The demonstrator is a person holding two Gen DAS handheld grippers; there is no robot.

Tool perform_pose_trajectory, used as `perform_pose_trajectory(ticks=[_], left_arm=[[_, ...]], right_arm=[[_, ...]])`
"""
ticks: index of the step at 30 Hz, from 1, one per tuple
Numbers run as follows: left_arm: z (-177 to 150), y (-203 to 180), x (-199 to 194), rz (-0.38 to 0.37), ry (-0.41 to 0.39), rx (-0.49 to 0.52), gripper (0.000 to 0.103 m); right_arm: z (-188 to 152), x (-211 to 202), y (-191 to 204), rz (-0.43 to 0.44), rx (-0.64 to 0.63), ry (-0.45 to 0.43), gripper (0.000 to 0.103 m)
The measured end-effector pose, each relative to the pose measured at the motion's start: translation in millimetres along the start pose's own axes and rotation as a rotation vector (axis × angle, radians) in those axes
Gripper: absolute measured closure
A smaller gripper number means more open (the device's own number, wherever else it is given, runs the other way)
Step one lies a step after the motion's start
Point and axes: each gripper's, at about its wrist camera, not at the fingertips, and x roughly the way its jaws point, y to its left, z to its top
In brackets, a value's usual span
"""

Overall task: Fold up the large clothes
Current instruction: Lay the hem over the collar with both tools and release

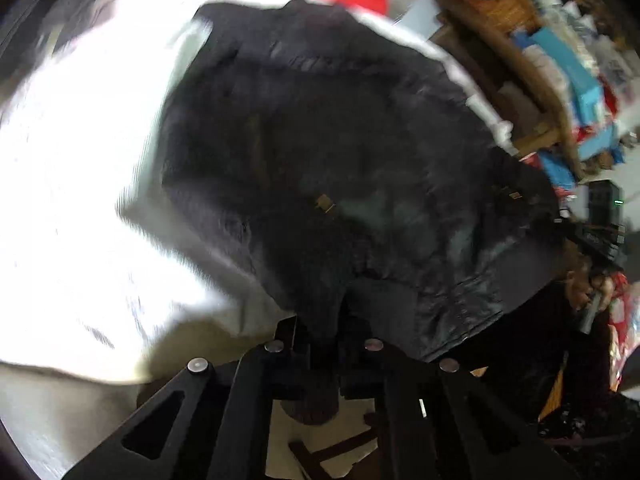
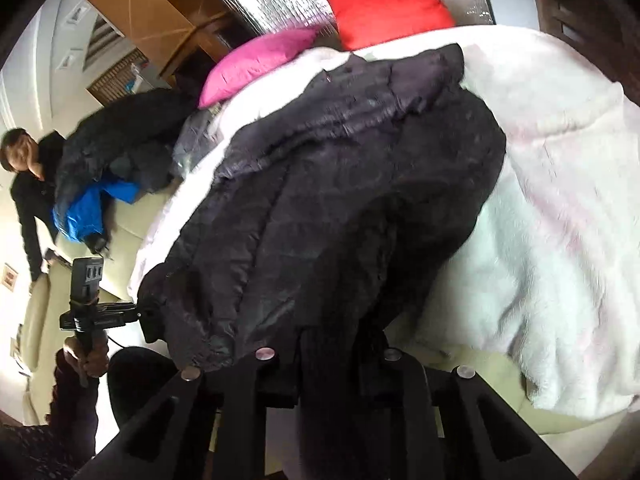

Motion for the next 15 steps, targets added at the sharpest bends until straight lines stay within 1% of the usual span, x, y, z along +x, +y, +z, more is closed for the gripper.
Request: perform_pose_trajectory(ticks=[1, 4, 8, 12, 14, 15], left_arm=[[7, -2, -9, -0.008, -0.017, 0.01, 0.094], [41, -5, -35, -0.037, -0.075, 0.022, 0.094], [89, 7, -58, -0.047, -0.145, 0.008, 0.094], [162, 26, -62, -0.068, -0.209, -0.045, 0.094], [202, 35, -53, -0.068, -0.225, -0.067, 0.093], [226, 41, -45, -0.067, -0.23, -0.082, 0.093]], right_arm=[[5, -3, 1, 0.015, 0.004, -0.016, 0.083], [28, -15, -2, 0.065, 0.032, -0.082, 0.083], [77, -24, -16, 0.1, 0.095, -0.203, 0.083], [134, -16, -37, 0.13, 0.185, -0.284, 0.083], [163, -5, -48, 0.124, 0.226, -0.313, 0.083], [184, 5, -58, 0.115, 0.262, -0.338, 0.083]])
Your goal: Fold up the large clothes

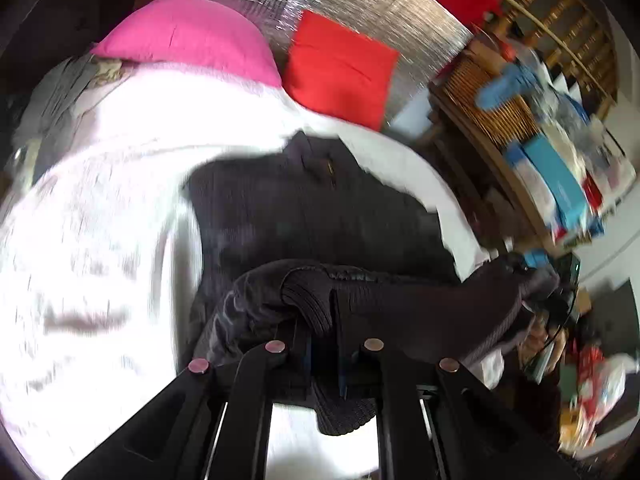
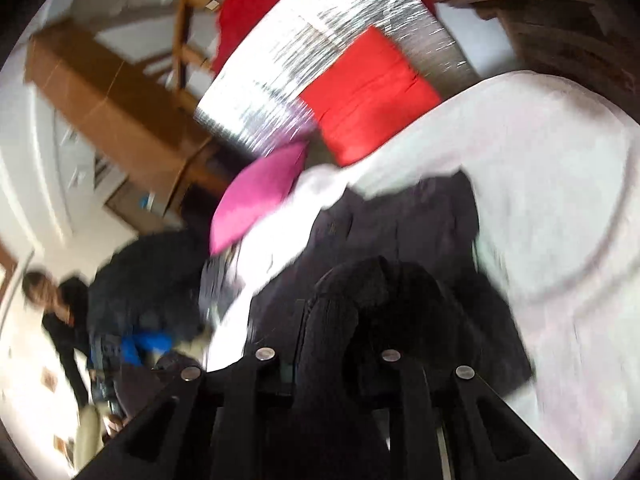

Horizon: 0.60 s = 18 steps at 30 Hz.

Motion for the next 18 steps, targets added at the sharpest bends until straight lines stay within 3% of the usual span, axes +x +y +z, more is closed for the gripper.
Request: perform_pose_trajectory(ticks=[4, 8, 11, 14, 18], left_arm=[[69, 25, 47, 0.055, -0.005, -0.05, 0.094], [112, 45, 110, 0.139, 0.019, -0.076, 0.094], [125, 53, 138, 0.17, 0.018, -0.084, 0.094], [140, 68, 156, 0.124, 0.012, -0.13, 0.094], [146, 83, 184, 0.168, 0.02, -0.166, 0.094]], right_arm=[[47, 55, -31, -0.021, 0.114, -0.047, 0.083], [81, 115, -62, -0.04, 0.188, -0.048, 0.083], [97, 143, -72, -0.028, 0.198, -0.06, 0.083], [111, 160, -79, -0.009, 0.211, -0.088, 0.083], [125, 191, -105, 0.056, 0.348, -0.036, 0.08]])
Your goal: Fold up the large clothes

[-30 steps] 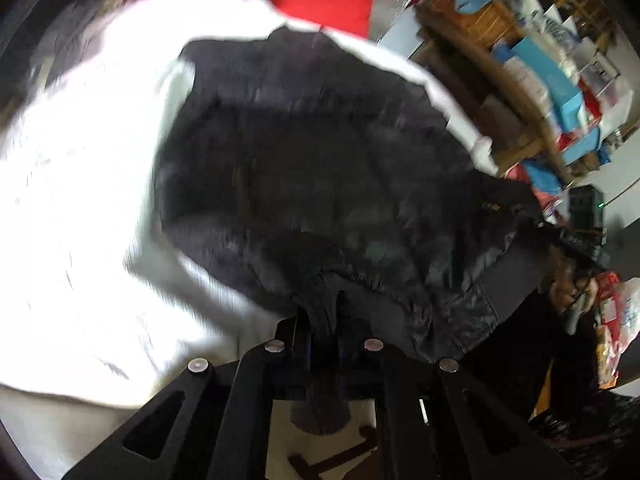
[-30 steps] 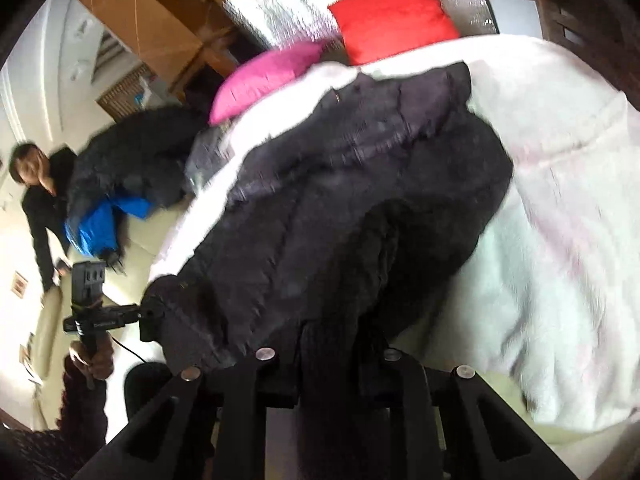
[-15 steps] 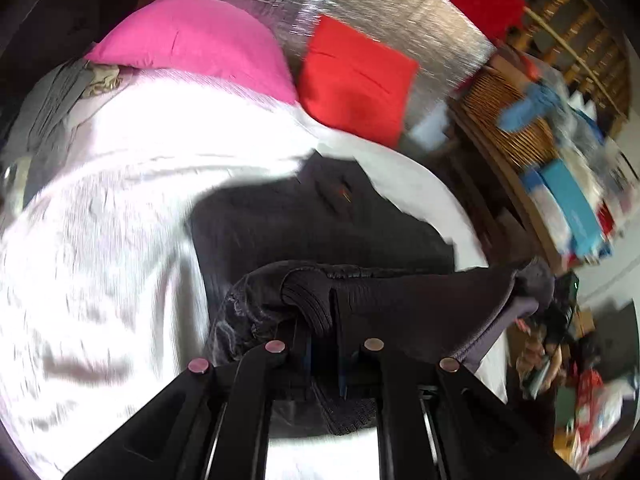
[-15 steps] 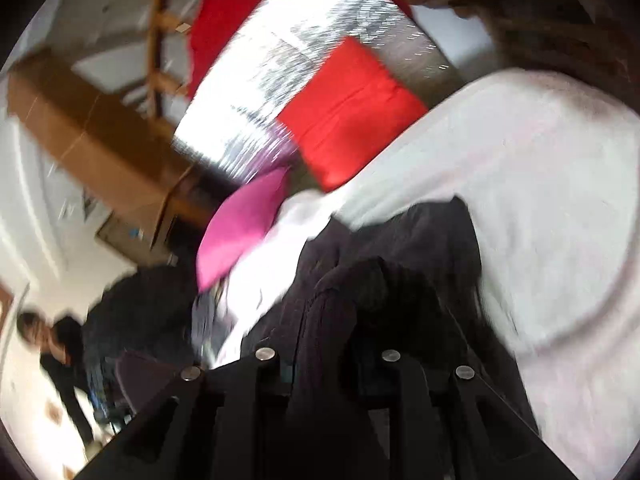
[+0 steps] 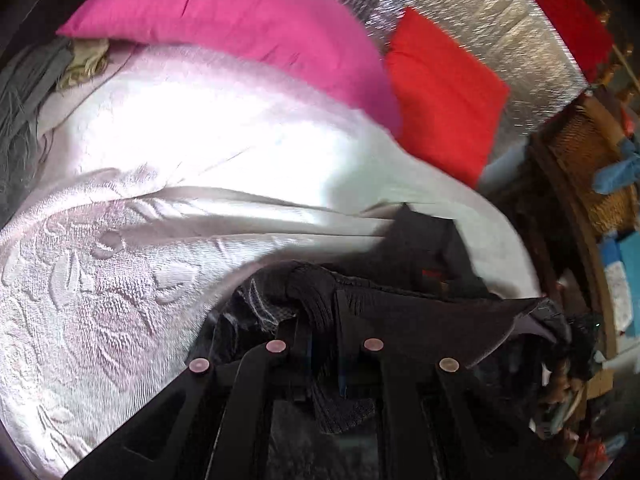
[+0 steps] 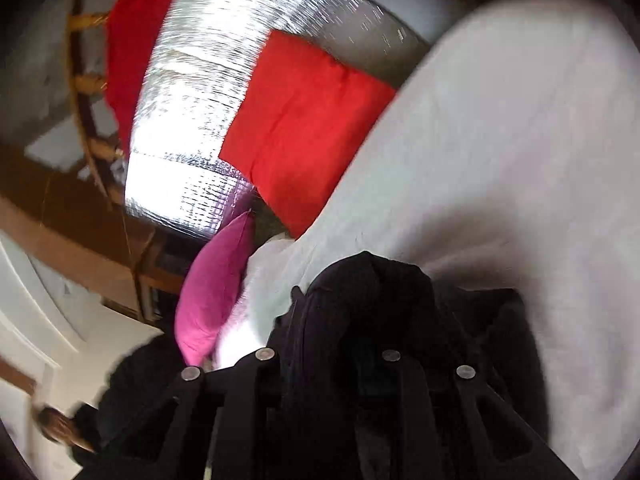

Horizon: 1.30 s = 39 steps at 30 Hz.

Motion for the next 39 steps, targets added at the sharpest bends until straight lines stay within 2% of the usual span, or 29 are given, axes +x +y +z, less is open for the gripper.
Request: perform_pose_trajectory(ticks=[3, 7, 10, 11, 12, 14, 15, 16, 17, 18, 19, 21, 23, 25, 27, 30, 32, 34, 35, 37, 38, 39], left_arm=[[-6, 13, 9, 0.024, -0.026, -0.019, 0.093], [0, 26, 22, 0.03, -0.064, -0.098, 0.091], [4, 33, 30, 0.012, -0.054, -0.16, 0.091], [3, 33, 30, 0.008, -0.05, -0.164, 0.091], [3, 32, 28, 0.004, -0.054, -0.16, 0.091], [2, 31, 20, -0.021, -0.061, -0.151, 0.09], [2, 30, 16, -0.031, -0.072, -0.148, 0.086], [3, 27, 8, -0.034, -0.1, -0.145, 0.076], [4, 25, -1, -0.021, -0.145, -0.142, 0.064], [4, 25, -11, -0.007, -0.19, -0.142, 0.036], [3, 24, -26, 0.011, -0.266, -0.147, 0.019], [0, 20, -46, 0.018, -0.325, -0.142, 0.018], [-6, 12, -52, 0.031, -0.254, -0.093, 0.018], [-23, 3, -54, 0.074, -0.168, -0.054, 0.018], [-49, -1, -61, 0.131, -0.125, -0.038, 0.018], [-94, 2, -75, 0.209, -0.094, -0.052, 0.017], [-122, 13, -84, 0.258, -0.123, -0.107, 0.017], [-133, 28, -84, 0.278, -0.121, -0.164, 0.016], [-137, 36, -79, 0.283, -0.096, -0.194, 0.016], [-141, 44, -68, 0.271, -0.067, -0.216, 0.016], [-143, 44, -62, 0.273, -0.08, -0.203, 0.016], [-144, 43, -57, 0.292, -0.097, -0.182, 0.016]], right_arm=[[14, 25, -12, 0.038, 0.094, 0.068, 0.079], [19, 49, -8, 0.013, 0.109, 0.109, 0.078], [22, 52, -10, 0.049, 0.149, 0.143, 0.074], [23, 51, -13, 0.091, 0.19, 0.163, 0.066], [25, 49, -17, 0.14, 0.22, 0.176, 0.053], [27, 38, -19, 0.268, 0.268, 0.155, 0.035], [28, 30, -20, 0.308, 0.283, 0.136, 0.035], [29, 22, -17, 0.332, 0.279, 0.126, 0.035], [31, 12, -12, 0.352, 0.253, 0.104, 0.026], [32, 2, -8, 0.345, 0.222, 0.075, 0.014], [32, -14, 0, 0.297, 0.17, 0.017, 0.009], [27, -45, 10, 0.255, 0.096, -0.094, 0.007], [20, -69, 18, 0.208, 0.026, -0.133, 0.007], [10, -84, 27, 0.057, -0.064, -0.123, 0.007], [-6, -90, 30, -0.079, -0.149, -0.089, 0.007], [-32, -87, 27, -0.2, -0.209, -0.024, 0.008], [-47, -85, 20, -0.266, -0.233, -0.003, 0.008], [-59, -77, 14, -0.351, -0.251, 0.002, 0.008], [-65, -71, 10, -0.382, -0.256, 0.013, 0.008], [-75, -69, -1, -0.39, -0.257, 0.043, 0.015], [-80, -64, -3, -0.411, -0.263, 0.052, 0.027], [-86, -58, -3, -0.445, -0.281, 0.059, 0.045]])
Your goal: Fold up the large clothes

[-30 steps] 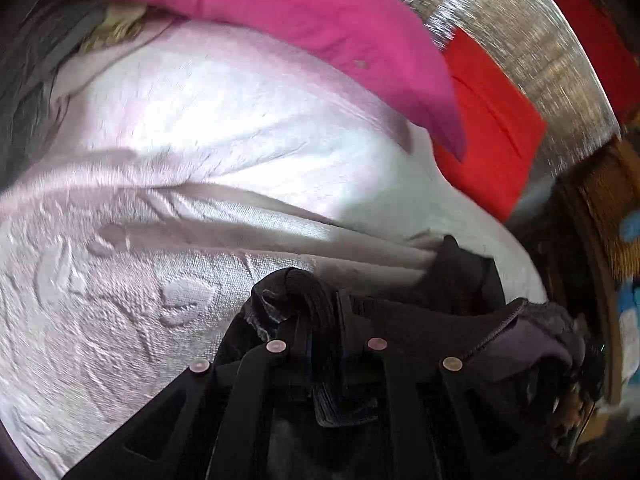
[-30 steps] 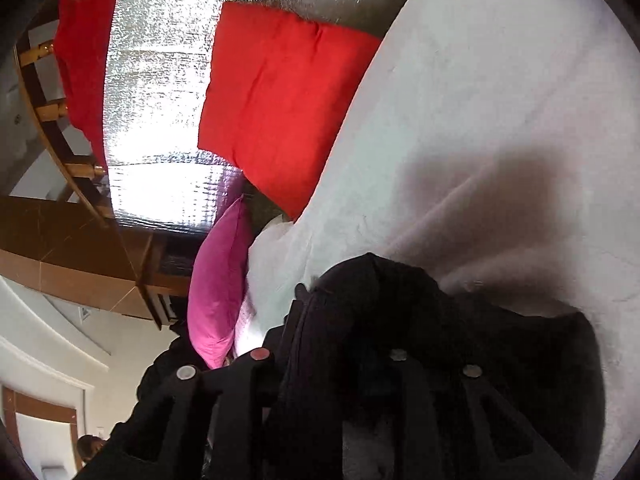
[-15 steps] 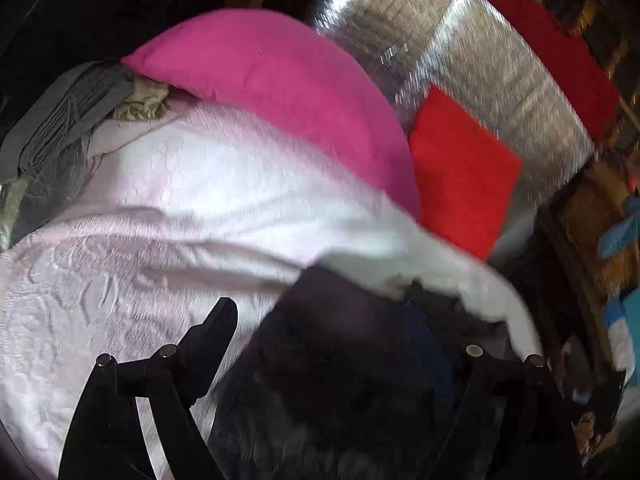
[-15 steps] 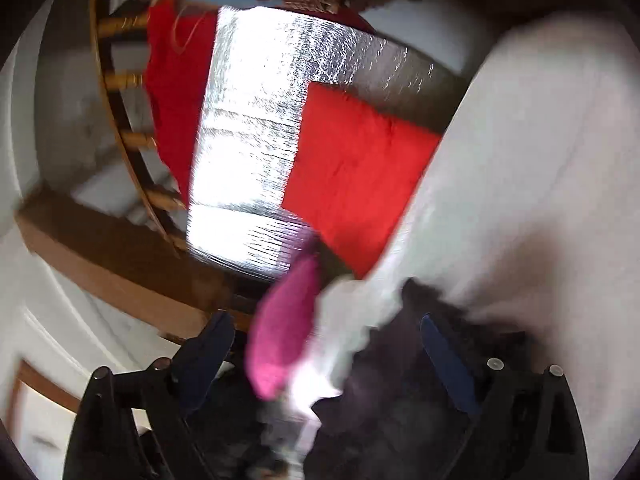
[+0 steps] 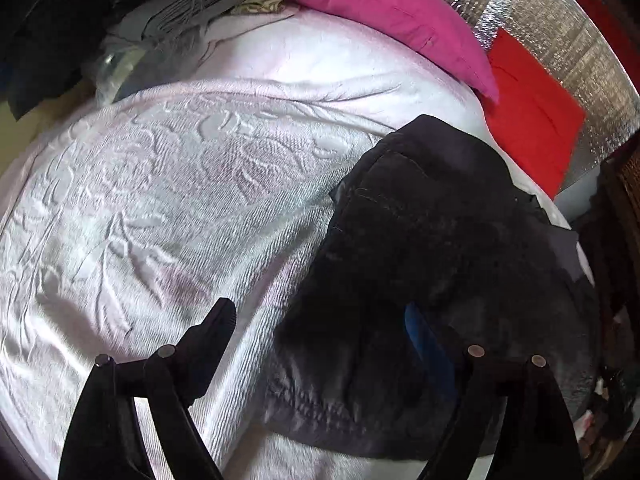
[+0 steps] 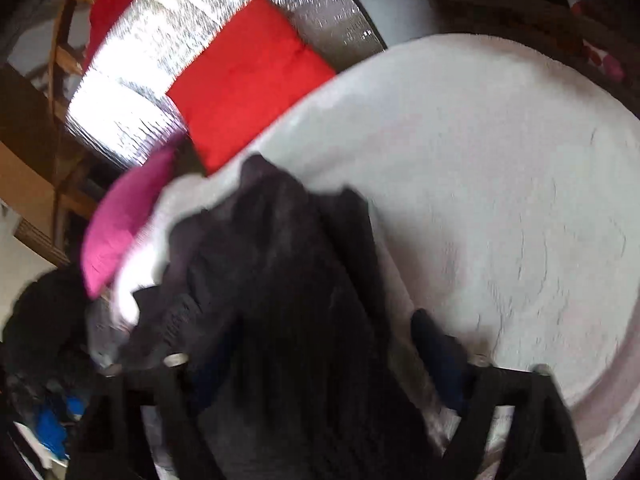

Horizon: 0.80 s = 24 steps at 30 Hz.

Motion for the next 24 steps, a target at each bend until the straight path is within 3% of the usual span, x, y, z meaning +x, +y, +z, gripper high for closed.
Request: perform_pose_trajectory(ticks=[2, 3, 5, 7, 9, 12, 14, 15, 17, 21, 24], left_arm=[[3, -5, 5, 0.03, -0.025, 0.019, 0.017], [5, -8, 3, 0.041, -0.045, 0.029, 0.018], [10, -21, 4, 0.122, -0.112, 0.1, 0.018], [12, -29, 16, 0.165, -0.102, 0.142, 0.018], [14, -26, 28, 0.155, -0.067, 0.121, 0.018], [17, -18, 20, 0.121, -0.035, 0.086, 0.019], [20, -17, 5, 0.066, -0.047, 0.072, 0.019], [17, -19, -3, 0.05, -0.055, 0.073, 0.019], [15, -26, -13, 0.022, -0.043, 0.084, 0.019], [1, -39, -35, -0.139, 0.019, 0.091, 0.019], [-17, -59, -52, -0.244, 0.041, 0.14, 0.018]], right_arm=[[-8, 4, 8, -0.041, -0.021, -0.01, 0.055], [-7, -1, 10, -0.066, -0.024, -0.039, 0.065], [-7, -12, 24, -0.148, -0.065, -0.111, 0.07], [-8, -10, 27, -0.207, -0.118, -0.144, 0.07], [-13, 11, 12, -0.225, -0.084, -0.077, 0.07], [-11, -1, 8, -0.173, -0.023, -0.087, 0.067], [-6, -22, 6, -0.057, 0.031, -0.099, 0.065], [-6, -29, 5, -0.023, 0.044, -0.103, 0.047], [-6, -49, -1, 0.047, 0.079, -0.123, 0.027], [-15, -83, -1, 0.162, 0.128, -0.15, 0.027], [-35, -99, 9, 0.245, 0.115, -0.116, 0.027]])
